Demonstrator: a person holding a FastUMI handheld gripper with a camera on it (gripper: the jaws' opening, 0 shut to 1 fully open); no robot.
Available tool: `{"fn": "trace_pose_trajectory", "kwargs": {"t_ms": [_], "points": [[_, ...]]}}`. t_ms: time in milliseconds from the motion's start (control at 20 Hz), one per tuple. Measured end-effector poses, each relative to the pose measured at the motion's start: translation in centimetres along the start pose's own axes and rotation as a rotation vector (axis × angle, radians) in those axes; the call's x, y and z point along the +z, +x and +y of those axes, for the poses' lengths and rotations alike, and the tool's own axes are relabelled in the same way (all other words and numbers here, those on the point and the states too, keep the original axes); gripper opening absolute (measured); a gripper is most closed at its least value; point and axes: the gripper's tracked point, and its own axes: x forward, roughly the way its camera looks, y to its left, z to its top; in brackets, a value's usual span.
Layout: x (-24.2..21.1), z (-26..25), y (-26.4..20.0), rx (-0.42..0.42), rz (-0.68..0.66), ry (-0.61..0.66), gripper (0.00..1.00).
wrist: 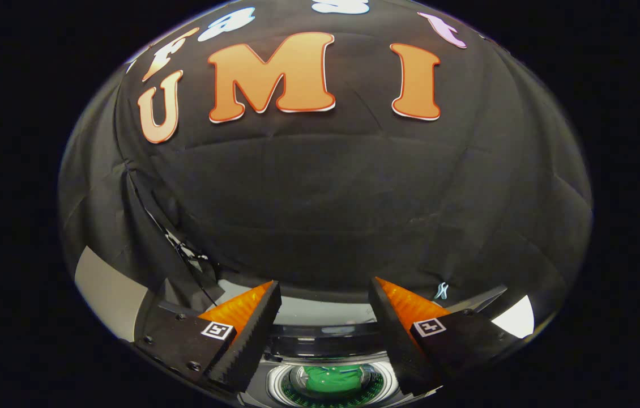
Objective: Put the clothes into the washing machine and then close the washing machine lid.
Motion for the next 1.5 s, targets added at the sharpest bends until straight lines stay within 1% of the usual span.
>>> {"fn": "trace_pose_trajectory", "kwargs": {"t_ms": [50,150,350,500,900,1100,1300,1500], "points": [[0.6,-0.2,-0.2,-0.006,-0.006,0.002,1.00],[0.2,-0.1,-0.5,-0.003,-0.003,0.003,0.97],[-0.2,-0.2,-1.5,-0.007,-0.024,0.002,0.98],[-0.9,-0.3,-2.7,-0.026,-0.041,-0.005,0.98],[-2.7,-0.2,-5.7,-0.048,-0.051,-0.005,0.98],[-4.3,-0.2,-7.6,-0.055,-0.050,-0.006,0.98],[-6.0,-0.1,-9.5,-0.062,-0.079,-0.001,0.98],[-9.0,-0.2,-11.4,-0.068,-0.060,0.007,0.97]]}}
